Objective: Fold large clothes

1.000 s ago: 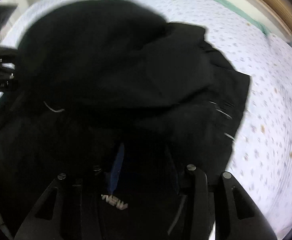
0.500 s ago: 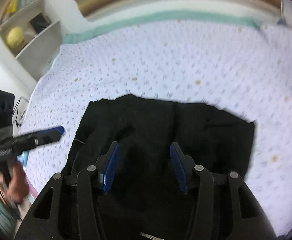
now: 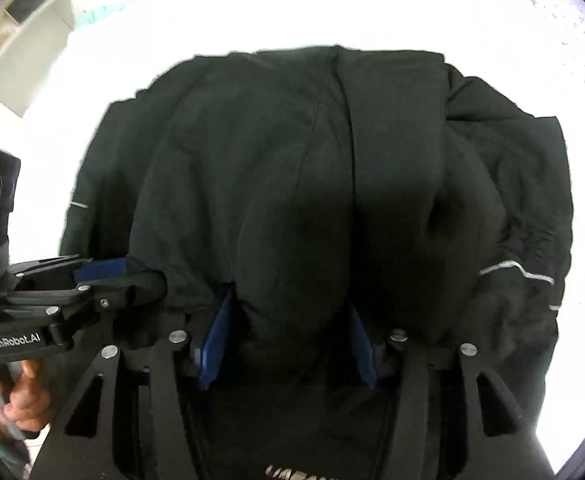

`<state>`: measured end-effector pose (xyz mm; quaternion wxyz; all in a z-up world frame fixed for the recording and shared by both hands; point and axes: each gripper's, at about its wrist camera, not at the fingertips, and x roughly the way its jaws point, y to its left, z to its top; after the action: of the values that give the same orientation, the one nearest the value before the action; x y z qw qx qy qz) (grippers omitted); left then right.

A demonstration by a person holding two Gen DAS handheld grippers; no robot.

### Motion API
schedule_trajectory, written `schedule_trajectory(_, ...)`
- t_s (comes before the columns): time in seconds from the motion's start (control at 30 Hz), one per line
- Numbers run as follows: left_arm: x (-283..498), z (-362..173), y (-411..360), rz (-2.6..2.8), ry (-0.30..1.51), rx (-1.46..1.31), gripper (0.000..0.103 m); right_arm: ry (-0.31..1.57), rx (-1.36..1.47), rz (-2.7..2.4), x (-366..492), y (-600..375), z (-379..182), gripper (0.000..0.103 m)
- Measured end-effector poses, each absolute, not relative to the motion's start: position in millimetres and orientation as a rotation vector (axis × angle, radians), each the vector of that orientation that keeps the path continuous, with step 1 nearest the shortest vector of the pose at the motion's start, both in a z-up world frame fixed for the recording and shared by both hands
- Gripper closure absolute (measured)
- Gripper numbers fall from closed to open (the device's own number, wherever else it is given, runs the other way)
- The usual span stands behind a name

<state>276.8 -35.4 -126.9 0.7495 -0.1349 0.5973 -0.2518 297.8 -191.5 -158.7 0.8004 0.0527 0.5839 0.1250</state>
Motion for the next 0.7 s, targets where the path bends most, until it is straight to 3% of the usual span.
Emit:
schedule_trajectory(0.1, 241.8, -89.2, -27.3, -0.574, 1.230, -0.257, 0.065, 1.175, 0.112, 0.308, 270.1, -201.8, -119.6, 0.048)
schedule_trajectory(0.23, 211.3, -83.6, -5.8, -0.569, 1.213, -0.313, 0.065, 1.098, 0.035, 0.354, 240.5, -187.1, -88.5, 0.048)
schedule_trajectory(0.37, 221.5, -110.4, -23.9, -0.585, 1.263, -0.338, 0.065, 1.172, -0.036, 0.324, 248.2, -165.0, -118.1, 0.050)
schedule_trajectory(0.5, 239.3, -176.7, -26.4, -0.535, 1.373, -0.336, 0.065, 1.286, -0.022, 0.247, 265.7, -170.2, -167.5, 0.050)
schedule_trajectory(0.7, 237.7, -173.1, -14.6, -0.535, 1.375, -0.427, 0.067, 1.290, 0.055, 0.259, 269.4, -182.5, -177.3, 0.051)
